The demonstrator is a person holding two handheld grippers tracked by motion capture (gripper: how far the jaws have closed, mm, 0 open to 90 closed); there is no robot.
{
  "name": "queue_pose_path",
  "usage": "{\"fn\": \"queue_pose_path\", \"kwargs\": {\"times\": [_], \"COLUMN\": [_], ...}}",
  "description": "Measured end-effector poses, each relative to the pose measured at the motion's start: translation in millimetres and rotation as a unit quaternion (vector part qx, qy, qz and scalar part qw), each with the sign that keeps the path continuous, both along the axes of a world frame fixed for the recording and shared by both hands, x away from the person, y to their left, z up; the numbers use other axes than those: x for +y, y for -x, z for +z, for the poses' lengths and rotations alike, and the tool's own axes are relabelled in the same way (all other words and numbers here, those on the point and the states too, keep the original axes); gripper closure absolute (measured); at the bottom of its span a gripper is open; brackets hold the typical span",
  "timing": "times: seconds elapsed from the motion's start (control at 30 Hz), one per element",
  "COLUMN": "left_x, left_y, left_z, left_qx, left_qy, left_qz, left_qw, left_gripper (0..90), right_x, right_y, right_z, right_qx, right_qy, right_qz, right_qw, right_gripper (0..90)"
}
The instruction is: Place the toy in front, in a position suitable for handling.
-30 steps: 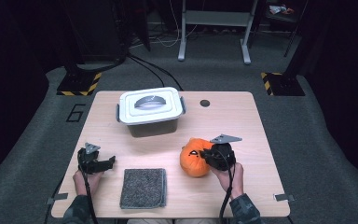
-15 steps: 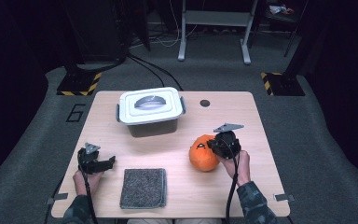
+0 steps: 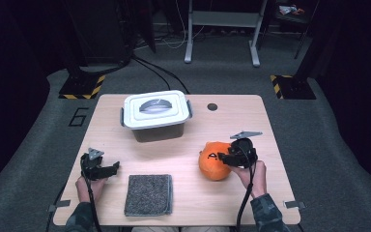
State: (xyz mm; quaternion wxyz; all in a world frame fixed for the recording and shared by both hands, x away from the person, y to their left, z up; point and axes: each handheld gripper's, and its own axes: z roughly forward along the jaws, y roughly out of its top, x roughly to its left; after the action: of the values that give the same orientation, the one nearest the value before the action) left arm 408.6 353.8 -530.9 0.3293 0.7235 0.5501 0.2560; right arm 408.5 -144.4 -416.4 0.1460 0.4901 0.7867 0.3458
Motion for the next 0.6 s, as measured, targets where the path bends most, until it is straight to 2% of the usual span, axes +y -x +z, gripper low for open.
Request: {"fn": "queue_pose_path", "kwargs": {"times": [0.03, 0.13, 0.27, 0.3, 0.4, 0.43, 0.53, 0.6], "left_x": [0.0, 0.1, 0.1, 0.1, 0.1, -0.1, 0.1, 0.0], "left_y": [0.0, 0.0, 0.1, 0.1, 0.1, 0.2, 0.2, 0.2], "left_z": [0.0, 0.1, 0.1, 0.1, 0.1, 0.0, 0.1, 0.1], "left_qx": [0.000, 0.000, 0.000, 0.000, 0.000, 0.000, 0.000, 0.000], "left_qy": [0.000, -0.001, -0.001, -0.001, 0.000, 0.001, -0.001, -0.001], "left_qz": [0.000, -0.002, -0.002, -0.002, -0.002, -0.002, -0.003, -0.003], "left_qw": [1.0000, 1.0000, 1.0000, 1.0000, 1.0000, 1.0000, 1.0000, 1.0000], "left_gripper": [17.0, 17.4, 17.5, 17.6, 17.6, 17.7, 17.9, 17.9], "right_x": [-0.3, 0.0, 11.9, 15.8, 23.2, 29.1, 31.8, 31.0], "right_y": [2.4, 7.4, 13.5, 14.0, 12.3, 7.8, 2.3, 1.6], "right_z": [0.7, 2.4, 4.7, 4.6, 2.5, -2.3, -11.7, -14.1], "right_qx": [0.006, 0.012, 0.011, 0.010, 0.016, 0.020, 0.027, 0.031], "right_qy": [-0.003, -0.021, -0.023, -0.016, -0.013, 0.010, 0.032, 0.032], "right_qz": [-0.014, -0.034, -0.041, -0.043, -0.043, -0.052, -0.068, -0.068], "right_qw": [0.9999, 0.9991, 0.9988, 0.9989, 0.9989, 0.9984, 0.9968, 0.9966], "right_gripper": [35.7, 25.0, 15.5, 14.0, 14.1, 15.1, 17.3, 18.2]}}
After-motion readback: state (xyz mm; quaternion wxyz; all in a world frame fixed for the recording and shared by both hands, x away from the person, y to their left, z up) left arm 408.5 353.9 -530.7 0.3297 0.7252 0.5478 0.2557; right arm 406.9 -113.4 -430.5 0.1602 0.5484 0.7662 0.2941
